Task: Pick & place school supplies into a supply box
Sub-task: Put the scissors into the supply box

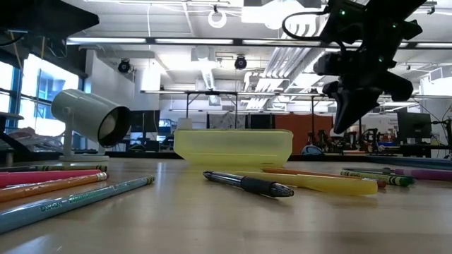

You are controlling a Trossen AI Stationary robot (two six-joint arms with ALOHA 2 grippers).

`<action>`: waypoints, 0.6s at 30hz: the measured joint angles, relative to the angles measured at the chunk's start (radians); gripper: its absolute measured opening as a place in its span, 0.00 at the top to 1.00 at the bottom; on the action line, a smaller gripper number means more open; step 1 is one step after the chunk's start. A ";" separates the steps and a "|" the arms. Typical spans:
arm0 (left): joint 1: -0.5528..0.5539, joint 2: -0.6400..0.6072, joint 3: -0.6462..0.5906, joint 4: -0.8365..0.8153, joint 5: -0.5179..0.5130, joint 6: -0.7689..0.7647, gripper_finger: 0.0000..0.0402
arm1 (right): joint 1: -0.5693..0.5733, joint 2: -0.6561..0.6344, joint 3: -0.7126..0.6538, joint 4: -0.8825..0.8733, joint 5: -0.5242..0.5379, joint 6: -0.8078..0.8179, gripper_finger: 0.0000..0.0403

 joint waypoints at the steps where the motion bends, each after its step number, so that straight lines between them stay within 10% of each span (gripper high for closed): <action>1: 0.000 0.000 0.000 0.000 0.000 0.000 0.87 | 0.000 0.000 0.000 -0.002 0.000 -0.003 0.95; 18: 0.000 0.000 0.000 -0.011 0.003 0.001 0.87 | 0.063 0.001 0.009 -0.065 -0.081 0.267 0.73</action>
